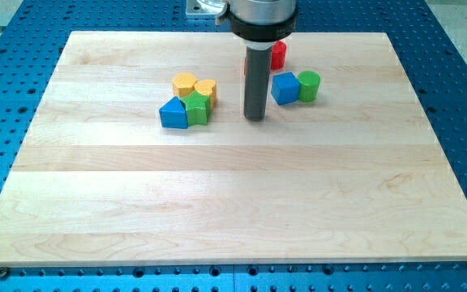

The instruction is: Move cube and green circle to the top right corner of the board

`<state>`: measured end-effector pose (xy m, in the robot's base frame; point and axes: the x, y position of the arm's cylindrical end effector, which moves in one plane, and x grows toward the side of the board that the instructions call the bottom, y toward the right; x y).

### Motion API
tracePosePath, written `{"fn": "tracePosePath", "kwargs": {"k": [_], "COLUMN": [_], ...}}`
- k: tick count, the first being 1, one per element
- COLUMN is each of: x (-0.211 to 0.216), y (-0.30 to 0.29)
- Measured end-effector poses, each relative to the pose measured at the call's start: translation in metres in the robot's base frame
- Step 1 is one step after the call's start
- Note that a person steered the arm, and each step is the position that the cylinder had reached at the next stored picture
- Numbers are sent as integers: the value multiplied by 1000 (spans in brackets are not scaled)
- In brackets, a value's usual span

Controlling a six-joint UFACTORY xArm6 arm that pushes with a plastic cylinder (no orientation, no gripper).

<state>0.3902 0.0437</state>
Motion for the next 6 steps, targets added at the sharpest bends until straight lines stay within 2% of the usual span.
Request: {"fn": "tracePosePath", "kwargs": {"k": [4, 5, 6], "x": [-106, -126, -155], "y": [131, 141, 222]}}
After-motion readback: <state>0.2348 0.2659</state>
